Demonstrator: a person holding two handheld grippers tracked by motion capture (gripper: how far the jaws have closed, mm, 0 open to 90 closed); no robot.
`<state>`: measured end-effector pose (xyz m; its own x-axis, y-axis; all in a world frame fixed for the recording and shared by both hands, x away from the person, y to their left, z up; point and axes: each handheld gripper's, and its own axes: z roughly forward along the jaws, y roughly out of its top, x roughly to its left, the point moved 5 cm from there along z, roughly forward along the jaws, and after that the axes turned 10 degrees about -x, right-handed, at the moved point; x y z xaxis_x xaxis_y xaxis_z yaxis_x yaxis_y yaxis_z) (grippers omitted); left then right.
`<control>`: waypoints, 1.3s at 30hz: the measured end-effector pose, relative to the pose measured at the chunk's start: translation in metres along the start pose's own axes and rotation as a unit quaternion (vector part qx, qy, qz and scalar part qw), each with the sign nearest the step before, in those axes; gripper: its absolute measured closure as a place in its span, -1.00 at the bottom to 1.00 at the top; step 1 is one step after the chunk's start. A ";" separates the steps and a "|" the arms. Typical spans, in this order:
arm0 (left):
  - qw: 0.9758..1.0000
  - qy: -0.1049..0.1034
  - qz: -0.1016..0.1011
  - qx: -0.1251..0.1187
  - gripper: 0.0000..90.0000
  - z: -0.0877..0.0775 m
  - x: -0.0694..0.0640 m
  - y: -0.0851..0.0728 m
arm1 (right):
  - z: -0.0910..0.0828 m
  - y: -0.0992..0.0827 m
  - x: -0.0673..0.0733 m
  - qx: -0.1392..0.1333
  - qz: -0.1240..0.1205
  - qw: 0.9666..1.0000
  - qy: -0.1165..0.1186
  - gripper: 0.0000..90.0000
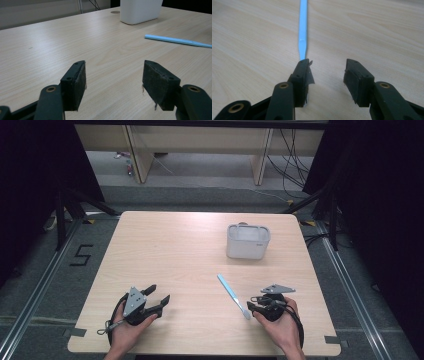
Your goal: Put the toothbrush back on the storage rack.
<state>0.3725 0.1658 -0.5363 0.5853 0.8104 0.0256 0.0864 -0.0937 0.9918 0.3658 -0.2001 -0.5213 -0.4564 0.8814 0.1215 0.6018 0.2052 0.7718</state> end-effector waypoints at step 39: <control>1.000 -0.007 -0.004 0.003 -0.22 0.001 0.000 0.000 | 0.024 0.044 0.011 0.245 -0.052 0.968 -0.001 0.47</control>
<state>0.3730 0.1653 -0.5365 0.5955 0.8032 0.0165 0.0960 -0.0915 0.9912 0.4032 -0.1708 -0.5012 -0.5305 0.8458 0.0569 0.7912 0.4700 0.3913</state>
